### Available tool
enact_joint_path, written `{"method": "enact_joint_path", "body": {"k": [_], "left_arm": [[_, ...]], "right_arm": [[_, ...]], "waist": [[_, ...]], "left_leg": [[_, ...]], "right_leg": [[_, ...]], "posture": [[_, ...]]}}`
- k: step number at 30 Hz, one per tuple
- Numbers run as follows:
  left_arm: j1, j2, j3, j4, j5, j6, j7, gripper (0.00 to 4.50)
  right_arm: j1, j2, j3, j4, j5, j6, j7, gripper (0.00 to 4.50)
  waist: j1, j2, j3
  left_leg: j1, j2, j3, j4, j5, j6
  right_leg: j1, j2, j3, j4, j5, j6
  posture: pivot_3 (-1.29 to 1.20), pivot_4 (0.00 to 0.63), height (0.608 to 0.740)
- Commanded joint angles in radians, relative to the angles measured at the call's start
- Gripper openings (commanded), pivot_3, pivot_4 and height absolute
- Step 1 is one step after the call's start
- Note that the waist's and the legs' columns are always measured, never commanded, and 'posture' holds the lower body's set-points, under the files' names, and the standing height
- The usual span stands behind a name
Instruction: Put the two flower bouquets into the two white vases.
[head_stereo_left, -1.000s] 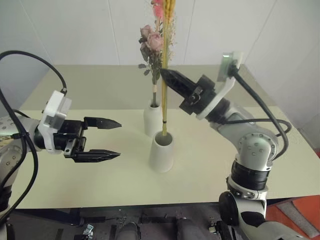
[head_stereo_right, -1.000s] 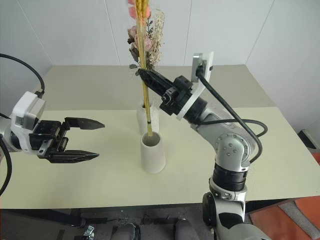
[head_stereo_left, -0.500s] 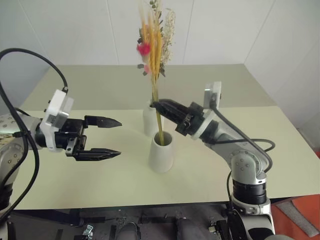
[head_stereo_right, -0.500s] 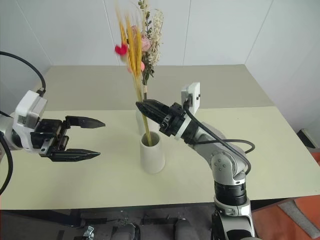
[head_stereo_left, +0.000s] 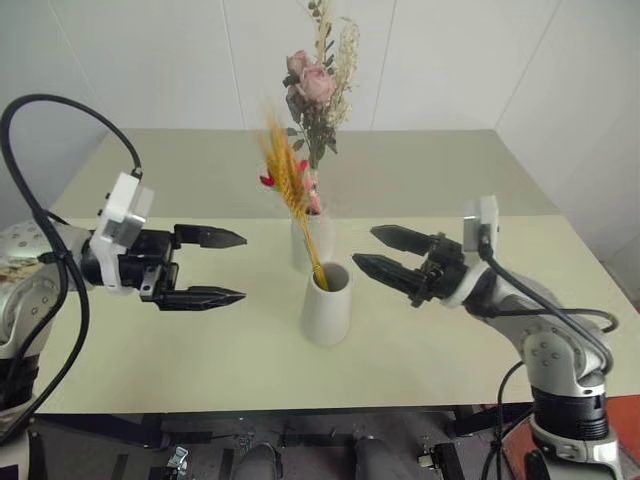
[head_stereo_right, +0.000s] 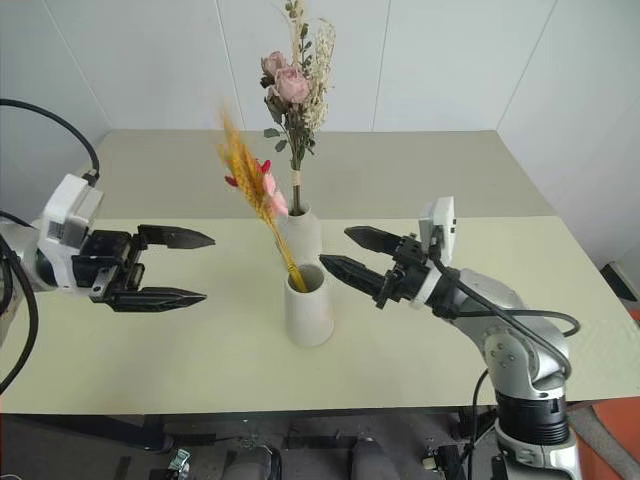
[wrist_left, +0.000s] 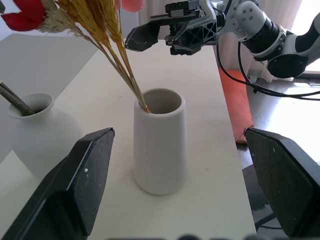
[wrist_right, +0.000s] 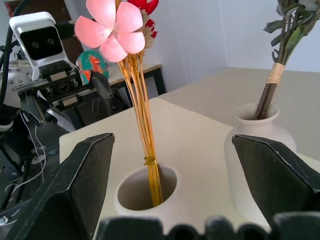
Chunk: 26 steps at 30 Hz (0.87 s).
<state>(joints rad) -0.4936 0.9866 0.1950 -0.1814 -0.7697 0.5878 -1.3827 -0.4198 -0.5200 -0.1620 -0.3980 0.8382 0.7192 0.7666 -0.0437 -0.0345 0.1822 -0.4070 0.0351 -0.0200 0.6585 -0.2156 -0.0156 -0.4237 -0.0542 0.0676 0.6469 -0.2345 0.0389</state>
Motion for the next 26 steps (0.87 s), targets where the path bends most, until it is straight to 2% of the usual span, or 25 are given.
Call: {"method": "enact_joint_path", "body": {"k": [1,9,15,26], "left_arm": [[-0.008,-0.005,0.019,-0.003,0.004,-0.017,0.016,4.50],[0.054,0.021,0.094,-0.039,-0.012,-0.007,0.043,4.50],[0.143,0.063,0.175,-0.063,-0.020,0.000,0.035,4.50],[0.252,0.104,0.281,-0.093,-0.038,0.036,0.041,4.50]], "right_arm": [[-0.010,-0.116,-0.071,0.024,-0.006,-0.026,0.079,4.48],[-0.024,-0.381,-0.119,0.157,-0.065,-0.055,0.266,4.48],[0.032,-0.514,-0.148,0.209,-0.113,-0.100,0.392,4.48],[0.055,-0.552,-0.143,0.254,-0.182,-0.139,0.430,4.48]], "waist": [[0.001,0.000,0.000],[-0.002,0.000,0.000],[0.001,0.000,0.000],[0.000,0.000,0.000]], "left_leg": [[0.000,0.000,0.000,0.000,0.000,0.000],[0.000,0.000,0.000,0.000,0.000,0.000],[0.000,0.000,0.001,0.000,0.000,0.000],[0.001,0.000,0.002,0.000,0.000,0.000]], "right_leg": [[0.000,0.000,0.000,0.000,0.000,0.000],[0.000,0.000,0.000,0.000,0.000,0.000],[0.000,0.000,0.000,-0.001,-0.001,0.001],[0.000,0.000,0.000,0.000,-0.002,0.003]], "posture": [[0.00,0.150,0.740],[0.00,0.150,0.740],[0.00,0.150,0.740],[0.00,0.150,0.740]]}}
